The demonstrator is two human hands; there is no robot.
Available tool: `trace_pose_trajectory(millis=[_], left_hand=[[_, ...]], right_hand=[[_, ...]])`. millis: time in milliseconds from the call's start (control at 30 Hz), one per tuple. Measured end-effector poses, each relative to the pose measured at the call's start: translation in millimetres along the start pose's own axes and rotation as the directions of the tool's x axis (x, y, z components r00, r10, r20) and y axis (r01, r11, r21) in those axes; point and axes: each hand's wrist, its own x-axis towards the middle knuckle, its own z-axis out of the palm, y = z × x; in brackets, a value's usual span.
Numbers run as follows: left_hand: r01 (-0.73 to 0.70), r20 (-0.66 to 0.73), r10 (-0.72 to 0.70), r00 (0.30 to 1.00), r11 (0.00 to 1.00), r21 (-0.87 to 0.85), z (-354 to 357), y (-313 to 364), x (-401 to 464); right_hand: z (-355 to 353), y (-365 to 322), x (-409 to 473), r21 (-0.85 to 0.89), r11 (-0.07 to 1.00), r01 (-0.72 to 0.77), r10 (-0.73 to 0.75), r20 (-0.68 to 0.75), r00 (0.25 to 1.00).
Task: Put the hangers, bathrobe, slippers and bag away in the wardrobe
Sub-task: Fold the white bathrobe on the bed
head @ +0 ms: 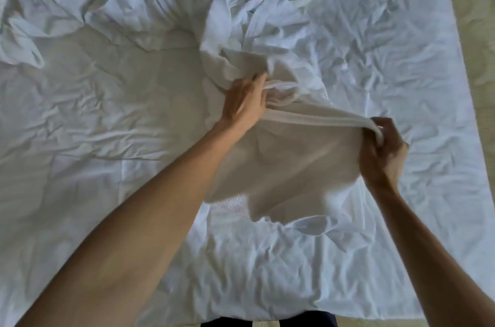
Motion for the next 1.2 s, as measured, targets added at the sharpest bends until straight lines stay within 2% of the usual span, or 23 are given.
trace_pose_trajectory(millis=[100, 200, 267, 333, 400, 467, 533, 567, 600, 667, 733, 800, 867, 967, 1067, 1200], left_hand=[[-0.059, 0.036, 0.063, 0.997, 0.994, -0.096, 5.3, 78.2, 16.7], [-0.185, 0.061, 0.195, 0.979, 0.972, -0.144, 24.5, 140.3, 14.4], [-0.242, 0.128, 0.267, 0.955, 0.953, -0.180, 39.4, 160.3, 9.4], [-0.273, 0.173, 0.322, 0.931, 0.928, -0.253, 51.4, 161.7, 3.9], [-0.331, 0.103, 0.385, 0.917, 0.880, -0.341, 54.9, 147.5, -3.4], [-0.338, 0.004, 0.372, 0.928, 0.848, -0.407, 47.7, 122.2, -16.9], [-0.236, -0.131, 0.199, 0.971, 0.875, -0.424, 39.4, 88.3, -35.3], [-0.133, -0.162, 0.070, 0.984, 0.898, -0.420, 37.8, 69.6, -44.5], [0.003, -0.121, -0.058, 0.991, 0.909, -0.416, 37.0, 52.4, -50.7], [0.298, 0.145, -0.263, 0.954, 0.890, -0.346, 45.8, 23.9, -56.4], [0.488, 0.395, -0.366, 0.843, 0.829, -0.273, 58.0, 7.8, -58.7], [0.557, 0.491, -0.383, 0.783, 0.782, -0.278, 65.5, 2.9, -58.4], [0.534, 0.503, -0.368, 0.782, 0.812, -0.236, 72.1, 2.4, -54.7], [0.506, 0.513, -0.344, 0.786, 0.836, -0.213, 77.2, 0.1, -44.7], [0.440, 0.449, -0.310, 0.838, 0.871, -0.220, 67.6, -6.2, -45.3], [0.377, 0.325, -0.283, 0.902, 0.883, -0.280, 48.9, -34.8, -75.6]], right_hand=[[-25.1, 16.4, -4.7, 0.056, 0.981, -0.185, 0.191, -0.132, 0.973], [-35.8, 28.1, -23.4, 0.082, 0.963, -0.257, 0.265, -0.120, 0.957], [-37.7, 38.2, -33.4, 0.080, 0.957, -0.279, 0.285, -0.091, 0.954], [-39.3, 46.5, -38.3, 0.063, 0.959, -0.277, 0.281, -0.056, 0.958], [-41.9, 47.1, -39.9, 0.019, 0.975, -0.221, 0.221, 0.003, 0.975], [-44.1, 39.3, -34.0, 0.027, 0.998, -0.060, 0.059, 0.034, 0.998], [-38.9, 23.2, -17.8, -0.041, 0.985, 0.165, -0.164, 0.027, 0.986], [-31.1, 15.7, -5.5, -0.114, 0.955, 0.274, -0.271, 0.039, 0.962], [-20.9, 8.4, 8.9, -0.178, 0.920, 0.349, -0.341, 0.078, 0.937], [5.6, -5.1, 37.7, -0.281, 0.861, 0.424, -0.384, 0.188, 0.904], [34.0, -13.3, 60.9, -0.360, 0.801, 0.479, -0.370, 0.332, 0.868], [58.8, -19.4, 78.9, -0.401, 0.746, 0.533, -0.343, 0.454, 0.822], [74.5, -24.8, 94.5, -0.423, 0.737, 0.527, -0.309, 0.483, 0.820], [84.1, -34.2, 116.8, -0.444, 0.809, 0.385, -0.235, 0.357, 0.904], [77.1, -54.6, 146.2, -0.368, 0.901, 0.227, -0.180, 0.158, 0.971], [41.2, -55.6, 187.3, -0.328, 0.941, 0.078, -0.115, -0.094, 0.989]])
